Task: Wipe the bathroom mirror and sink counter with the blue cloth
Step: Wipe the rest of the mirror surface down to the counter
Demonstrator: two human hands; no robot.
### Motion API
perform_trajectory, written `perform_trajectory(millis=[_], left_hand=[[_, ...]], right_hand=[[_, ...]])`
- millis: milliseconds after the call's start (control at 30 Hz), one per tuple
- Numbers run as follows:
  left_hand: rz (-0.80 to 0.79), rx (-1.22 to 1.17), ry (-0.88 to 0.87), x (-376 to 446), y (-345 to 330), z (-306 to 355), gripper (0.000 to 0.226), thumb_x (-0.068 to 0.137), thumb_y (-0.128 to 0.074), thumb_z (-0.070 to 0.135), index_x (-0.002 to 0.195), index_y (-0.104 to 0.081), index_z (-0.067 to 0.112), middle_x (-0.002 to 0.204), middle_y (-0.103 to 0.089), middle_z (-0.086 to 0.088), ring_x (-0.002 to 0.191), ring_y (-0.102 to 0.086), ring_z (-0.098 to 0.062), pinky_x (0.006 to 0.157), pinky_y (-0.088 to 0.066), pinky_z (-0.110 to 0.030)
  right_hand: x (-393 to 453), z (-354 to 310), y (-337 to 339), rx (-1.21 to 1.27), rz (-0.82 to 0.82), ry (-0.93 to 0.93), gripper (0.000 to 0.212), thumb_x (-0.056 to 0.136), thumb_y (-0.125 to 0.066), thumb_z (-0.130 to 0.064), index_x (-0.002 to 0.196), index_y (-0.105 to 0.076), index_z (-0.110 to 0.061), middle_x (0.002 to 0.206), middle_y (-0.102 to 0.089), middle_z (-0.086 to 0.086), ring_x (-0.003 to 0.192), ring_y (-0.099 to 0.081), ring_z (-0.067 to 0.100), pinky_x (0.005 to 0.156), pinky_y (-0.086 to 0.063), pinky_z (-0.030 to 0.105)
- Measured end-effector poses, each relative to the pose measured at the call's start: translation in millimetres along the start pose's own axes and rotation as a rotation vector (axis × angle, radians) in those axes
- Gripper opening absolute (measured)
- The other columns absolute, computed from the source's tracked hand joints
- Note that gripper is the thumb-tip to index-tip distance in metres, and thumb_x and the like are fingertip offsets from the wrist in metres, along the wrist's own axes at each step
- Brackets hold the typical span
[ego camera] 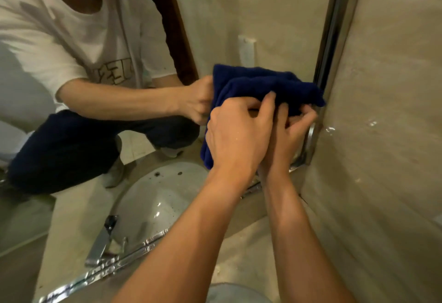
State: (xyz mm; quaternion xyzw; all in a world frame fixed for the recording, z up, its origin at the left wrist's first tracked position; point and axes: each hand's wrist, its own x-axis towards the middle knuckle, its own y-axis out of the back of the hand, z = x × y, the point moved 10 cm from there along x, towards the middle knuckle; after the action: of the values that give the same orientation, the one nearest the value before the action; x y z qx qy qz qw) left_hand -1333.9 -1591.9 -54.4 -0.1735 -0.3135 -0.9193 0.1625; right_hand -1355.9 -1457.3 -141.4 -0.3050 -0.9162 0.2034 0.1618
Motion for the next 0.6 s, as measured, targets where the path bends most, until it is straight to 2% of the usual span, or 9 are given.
perform_trajectory(millis=[100, 167, 267, 367, 433, 500, 600], left_hand=[[0.041, -0.019, -0.029, -14.0, 26.0, -16.3, 0.026, 0.095, -0.06, 0.044, 0.079, -0.075, 0.03, 0.068, -0.071, 0.013, 0.068, -0.068, -0.002, 0.067, -0.058, -0.038], [0.079, 0.004, -0.04, -17.0, 33.9, -16.5, 0.017, 0.094, -0.063, 0.041, 0.083, -0.074, 0.033, 0.071, -0.071, 0.015, 0.069, -0.068, -0.001, 0.068, -0.059, -0.035], [0.098, -0.012, -0.019, -8.2, 23.0, -8.9, 0.015, 0.093, -0.065, 0.039, 0.083, -0.073, 0.031, 0.072, -0.071, 0.014, 0.068, -0.069, -0.001, 0.07, -0.059, -0.034], [0.051, -0.037, -0.001, 9.0, -5.5, 8.2, 0.019, 0.092, -0.064, 0.039, 0.082, -0.076, 0.029, 0.07, -0.071, 0.012, 0.067, -0.068, -0.004, 0.07, -0.059, -0.037], [0.015, 0.003, -0.017, 18.3, -23.1, 22.7, 0.023, 0.091, -0.061, 0.043, 0.078, -0.075, 0.03, 0.068, -0.07, 0.011, 0.068, -0.068, -0.007, 0.071, -0.057, -0.037], [-0.014, 0.021, -0.037, 19.4, -32.5, 27.7, 0.022, 0.09, -0.059, 0.044, 0.082, -0.074, 0.031, 0.073, -0.071, 0.012, 0.074, -0.068, -0.009, 0.074, -0.057, -0.036], [-0.06, 0.095, -0.066, 10.9, -28.6, 18.8, 0.018, 0.091, -0.06, 0.042, 0.102, -0.073, 0.036, 0.09, -0.073, 0.015, 0.088, -0.068, -0.008, 0.081, -0.056, -0.036]], right_hand=[[-31.6, -3.3, -17.0, -0.046, -0.056, 0.047, 0.021, 0.102, -0.048, -0.021, 0.121, -0.04, -0.019, 0.09, -0.062, -0.003, 0.073, -0.063, 0.009, 0.063, -0.05, 0.023], [-35.5, -6.3, -21.0, -0.042, -0.152, 0.052, 0.02, 0.102, -0.047, -0.023, 0.119, -0.039, -0.027, 0.095, -0.063, 0.002, 0.076, -0.064, 0.013, 0.065, -0.053, 0.028], [-8.2, -12.2, -17.9, -0.074, -0.218, 0.036, 0.02, 0.1, -0.05, -0.018, 0.114, -0.038, -0.024, 0.089, -0.06, -0.005, 0.071, -0.059, 0.0, 0.064, -0.049, 0.019], [33.2, -21.6, -6.5, -0.048, -0.153, 0.035, 0.023, 0.098, -0.052, -0.011, 0.114, -0.038, -0.02, 0.09, -0.055, -0.003, 0.073, -0.056, -0.001, 0.066, -0.049, 0.017], [46.0, -20.2, -0.4, 0.031, -0.1, 0.011, 0.024, 0.099, -0.052, -0.016, 0.116, -0.039, -0.026, 0.1, -0.059, 0.005, 0.088, -0.063, 0.017, 0.076, -0.056, 0.031], [47.1, -15.8, 4.3, 0.056, -0.034, 0.019, 0.025, 0.098, -0.052, -0.021, 0.118, -0.04, -0.03, 0.105, -0.059, 0.009, 0.096, -0.063, 0.029, 0.083, -0.056, 0.045], [40.7, -11.5, 9.0, 0.039, 0.061, 0.011, 0.023, 0.098, -0.053, -0.02, 0.118, -0.041, -0.025, 0.097, -0.06, 0.003, 0.088, -0.064, 0.019, 0.08, -0.056, 0.038]])
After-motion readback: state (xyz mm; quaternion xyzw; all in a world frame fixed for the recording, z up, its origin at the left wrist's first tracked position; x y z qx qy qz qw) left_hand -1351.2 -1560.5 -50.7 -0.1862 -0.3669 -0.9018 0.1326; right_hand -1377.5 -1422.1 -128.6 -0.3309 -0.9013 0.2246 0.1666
